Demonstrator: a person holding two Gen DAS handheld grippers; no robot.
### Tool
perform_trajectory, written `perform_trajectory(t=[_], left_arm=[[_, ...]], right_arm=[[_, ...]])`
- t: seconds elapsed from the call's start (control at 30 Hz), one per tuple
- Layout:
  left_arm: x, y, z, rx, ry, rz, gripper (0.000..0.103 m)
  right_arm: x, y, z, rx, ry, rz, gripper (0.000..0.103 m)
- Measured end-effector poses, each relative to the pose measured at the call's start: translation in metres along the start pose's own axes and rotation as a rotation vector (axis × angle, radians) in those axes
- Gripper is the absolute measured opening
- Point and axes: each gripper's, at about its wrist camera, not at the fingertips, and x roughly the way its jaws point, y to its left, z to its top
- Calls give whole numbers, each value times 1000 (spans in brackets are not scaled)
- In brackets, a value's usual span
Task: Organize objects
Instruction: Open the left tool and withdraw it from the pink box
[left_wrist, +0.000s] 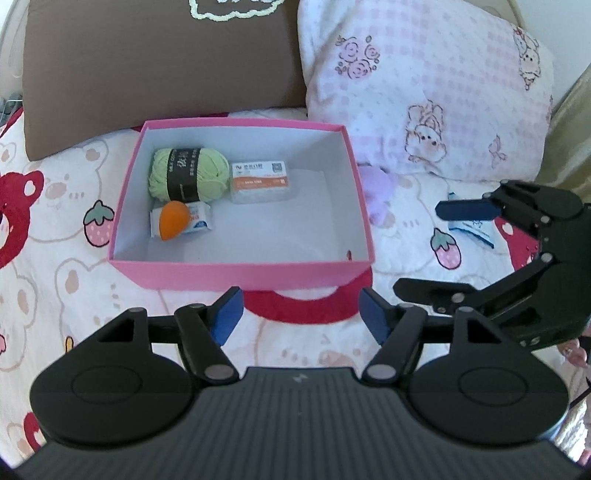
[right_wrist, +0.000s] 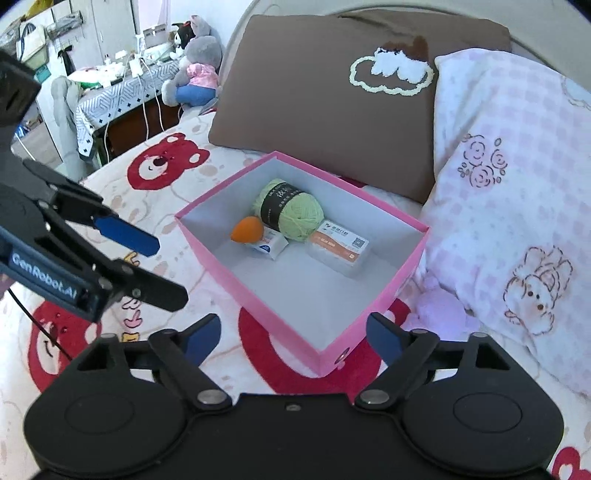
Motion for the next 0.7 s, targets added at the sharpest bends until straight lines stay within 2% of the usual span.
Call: perform_trajectory(t=[0.23,0.47,0.53,0.7], left_arm=[[-18,-13,-12,15,0,-26,73],[-33,-30,-28,42,8,-39,77],[-35,-34,-31,45,5,-46,84],[-35,-48,-39,63,7,-50,85]], right_arm=[[-20,1,-8,8,6,-31,90],[-53,1,-25,19,-18,-5,90],[-62,1,-30,13,-22,-8,90],[-82,1,-41,3,-36,-16,90]])
